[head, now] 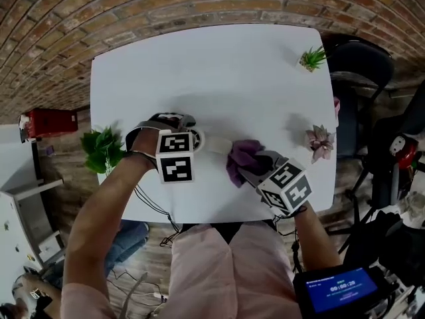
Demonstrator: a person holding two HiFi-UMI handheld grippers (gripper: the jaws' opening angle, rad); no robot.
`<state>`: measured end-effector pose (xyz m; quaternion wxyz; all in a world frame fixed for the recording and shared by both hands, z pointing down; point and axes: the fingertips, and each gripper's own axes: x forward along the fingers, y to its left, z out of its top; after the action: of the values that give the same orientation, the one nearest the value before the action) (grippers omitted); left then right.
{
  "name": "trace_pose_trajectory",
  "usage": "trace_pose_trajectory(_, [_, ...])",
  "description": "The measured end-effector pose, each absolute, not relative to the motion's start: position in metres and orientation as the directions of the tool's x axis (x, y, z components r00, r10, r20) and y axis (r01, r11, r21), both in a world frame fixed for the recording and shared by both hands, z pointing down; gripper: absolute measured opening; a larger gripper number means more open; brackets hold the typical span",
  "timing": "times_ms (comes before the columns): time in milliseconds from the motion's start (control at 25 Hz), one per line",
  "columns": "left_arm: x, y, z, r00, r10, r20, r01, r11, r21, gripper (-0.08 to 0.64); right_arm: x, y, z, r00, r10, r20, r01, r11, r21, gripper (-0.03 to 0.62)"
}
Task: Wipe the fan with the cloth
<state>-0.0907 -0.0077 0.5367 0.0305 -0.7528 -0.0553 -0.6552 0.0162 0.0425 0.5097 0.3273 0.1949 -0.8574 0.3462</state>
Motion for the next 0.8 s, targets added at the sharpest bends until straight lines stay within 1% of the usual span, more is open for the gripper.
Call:
trace_pose_trajectory(120, [-0.104,-0.015,0.540,0.178,0.022,0.984,-0.062,-0.998,0.034,0.373,0.003,0.059,0.512,-0.733,-0.092,0.674,-0.551,0.662,-0.508,0.114])
trace_pose_trajectory(240, [-0.113,-0.012,0.537,0.243,-0.008,0.970,-0.229,-0.972,0.049,0.374,0.001,0.067,0.506,-0.751,-0.096,0.653,-0.544,0.650,-0.530,0.115])
trace_pose_trajectory(360, [-0.113,0.001,0.525,0.313,-0.049,0.949,-0.354,-0.933,0.069,0.376,0.009,0.066,0.493,-0.760,-0.115,0.640,-0.536,0.667,-0.517,0.117])
trace_pose_trajectory(440, [-0.117,0.004,0.513,0.345,-0.118,0.931,-0.437,-0.898,0.048,0.376,0.012,0.060,0.483,-0.765,-0.135,0.630,-0.534,0.679,-0.503,0.118])
trace_pose_trajectory(520, [-0.121,0.003,0.491,0.378,-0.227,0.898,-0.527,-0.850,0.007,0.376,0.013,0.051,0.468,-0.773,-0.161,0.614,-0.533,0.690,-0.490,0.120])
trace_pose_trajectory(600, [-0.122,-0.005,0.456,0.409,-0.379,0.830,-0.628,-0.777,-0.045,0.376,0.012,0.038,0.448,-0.781,-0.200,0.591,-0.534,0.705,-0.467,0.121])
trace_pose_trajectory(680, [-0.122,-0.016,0.408,0.426,-0.555,0.714,-0.736,-0.672,-0.083,0.376,0.010,0.019,0.420,-0.791,-0.258,0.555,-0.539,0.724,-0.430,0.123])
trace_pose_trajectory(760, [-0.123,-0.025,0.352,0.412,-0.718,0.561,-0.833,-0.546,-0.087,0.371,0.006,-0.001,0.384,-0.797,-0.332,0.505,-0.549,0.746,-0.376,0.124])
trace_pose_trajectory(800, [-0.126,-0.027,0.324,0.386,-0.788,0.480,-0.875,-0.477,-0.080,0.350,0.004,-0.010,0.363,-0.797,-0.373,0.475,-0.558,0.755,-0.344,0.124])
